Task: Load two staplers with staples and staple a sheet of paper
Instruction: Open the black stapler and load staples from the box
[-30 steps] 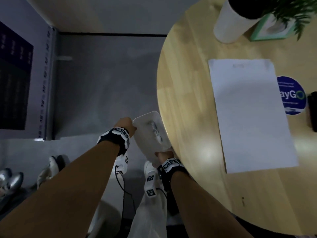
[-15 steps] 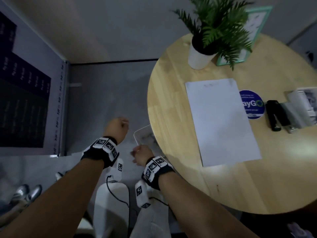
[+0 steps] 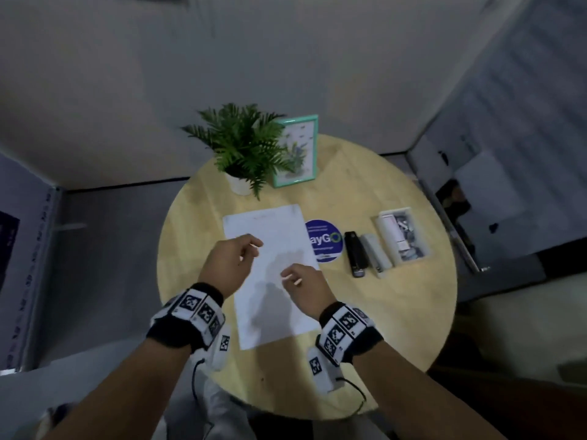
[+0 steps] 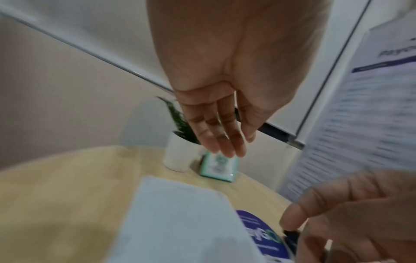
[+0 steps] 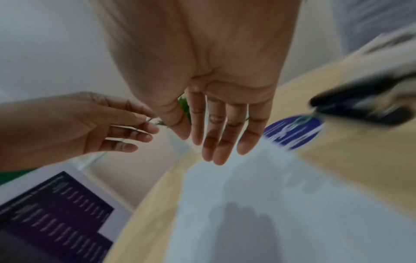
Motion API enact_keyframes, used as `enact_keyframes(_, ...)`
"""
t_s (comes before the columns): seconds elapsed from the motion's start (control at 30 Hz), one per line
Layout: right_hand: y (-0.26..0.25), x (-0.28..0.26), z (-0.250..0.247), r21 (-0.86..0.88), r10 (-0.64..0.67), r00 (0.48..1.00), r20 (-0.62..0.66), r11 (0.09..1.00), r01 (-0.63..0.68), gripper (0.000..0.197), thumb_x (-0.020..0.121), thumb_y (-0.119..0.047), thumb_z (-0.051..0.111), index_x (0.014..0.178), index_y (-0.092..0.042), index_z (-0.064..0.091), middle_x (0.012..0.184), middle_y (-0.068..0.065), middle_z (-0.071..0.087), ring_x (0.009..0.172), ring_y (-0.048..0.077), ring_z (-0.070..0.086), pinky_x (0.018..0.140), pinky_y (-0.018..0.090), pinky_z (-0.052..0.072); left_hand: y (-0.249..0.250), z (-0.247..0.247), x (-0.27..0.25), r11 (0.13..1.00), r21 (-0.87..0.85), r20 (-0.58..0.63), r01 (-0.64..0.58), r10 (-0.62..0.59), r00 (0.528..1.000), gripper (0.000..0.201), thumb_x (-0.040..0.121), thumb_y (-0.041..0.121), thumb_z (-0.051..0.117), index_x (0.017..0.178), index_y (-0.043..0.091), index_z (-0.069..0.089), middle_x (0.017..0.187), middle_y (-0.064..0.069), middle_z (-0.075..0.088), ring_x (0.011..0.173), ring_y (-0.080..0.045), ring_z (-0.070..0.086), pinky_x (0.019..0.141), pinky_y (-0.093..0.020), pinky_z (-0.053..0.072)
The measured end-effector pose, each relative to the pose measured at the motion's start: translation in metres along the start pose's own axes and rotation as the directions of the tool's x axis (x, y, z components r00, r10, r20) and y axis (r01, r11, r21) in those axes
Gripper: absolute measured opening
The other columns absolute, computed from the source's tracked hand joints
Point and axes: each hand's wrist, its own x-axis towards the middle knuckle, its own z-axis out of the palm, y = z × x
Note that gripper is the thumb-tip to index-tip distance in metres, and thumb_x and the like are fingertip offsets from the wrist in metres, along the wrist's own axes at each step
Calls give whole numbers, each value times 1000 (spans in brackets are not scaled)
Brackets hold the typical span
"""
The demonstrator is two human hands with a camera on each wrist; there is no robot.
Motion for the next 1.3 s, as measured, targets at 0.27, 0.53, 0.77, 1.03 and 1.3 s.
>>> enact_keyframes(0.27,128,8,-117,-133,191,968,-165,968,-213,20,84,-11,56,97,-11,72,101,11,72,95,28,67,85,32,53,111,175,77,884,399,431,-242,51,901,58,88,-7,46,137,24,48,144,-9,38,133,-31,35,101,-43,44)
enact_keyframes(0.53,165,10,-137,-48,248,963,-102,966,-254,16,87,-10,53,88,-12,70,98,11,72,89,25,65,75,19,41,113,231,119,692,643,496,-328,-50,867,35,90,18,61,125,21,57,138,-12,34,130,-37,35,106,-46,40)
enact_keyframes(0.77,149,23,-141,-7,128,990,-49,992,-129,24,83,-13,52,100,-12,68,91,5,68,81,22,62,66,20,39,98,197,117,926,334,462,-174,0,887,25,91,9,51,106,27,59,114,-4,57,107,-25,56,91,-40,48)
enact_keyframes(1.03,139,35,-144,54,31,985,-168,998,-22,19,91,-18,58,104,-17,70,87,12,59,70,18,53,57,9,31,106,172,79,998,58,178,-23,13,984,25,94,10,54,116,22,58,116,-1,54,101,-16,55,94,-26,44)
enact_keyframes(1.3,125,39,-171,465,91,958,-272,884,48,16,87,-12,65,86,-25,75,79,-8,64,74,9,58,75,25,48,125,179,61,970,-241,-148,41,-79,986,18,99,15,44,113,26,50,102,2,63,91,-6,62,75,-12,45)
